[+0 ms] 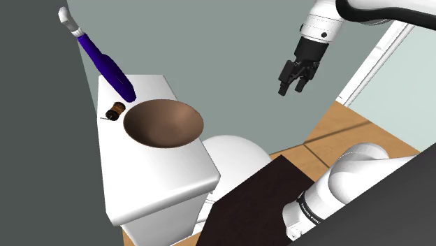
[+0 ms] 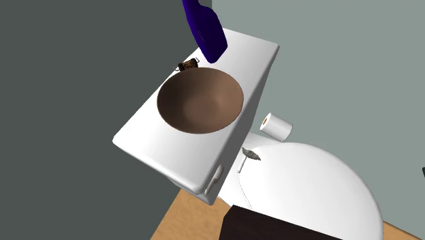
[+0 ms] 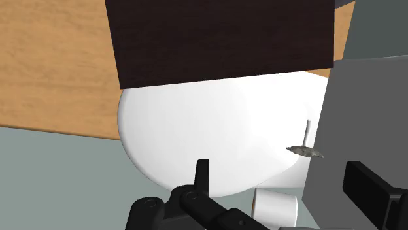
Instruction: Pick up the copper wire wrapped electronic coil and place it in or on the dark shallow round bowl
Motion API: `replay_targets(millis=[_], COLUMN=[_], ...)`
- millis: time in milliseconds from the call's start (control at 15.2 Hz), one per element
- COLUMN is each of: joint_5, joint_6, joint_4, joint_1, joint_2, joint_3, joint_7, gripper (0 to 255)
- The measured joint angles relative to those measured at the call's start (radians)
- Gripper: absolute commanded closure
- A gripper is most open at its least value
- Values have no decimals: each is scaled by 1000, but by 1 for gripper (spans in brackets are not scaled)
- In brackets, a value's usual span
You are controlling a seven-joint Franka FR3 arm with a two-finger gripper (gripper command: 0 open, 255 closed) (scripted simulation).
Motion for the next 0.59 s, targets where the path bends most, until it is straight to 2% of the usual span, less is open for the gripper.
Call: replay_targets(millis=[132,330,594], joint_5=[8,49,103], joint_6=[8,33,96], joint_4=[0,2,53], joint_1=[3,18,36], joint_2=[7,32,141], joint_3=[9,61,140], joint_7=[10,71,163], gripper=[0,0,0])
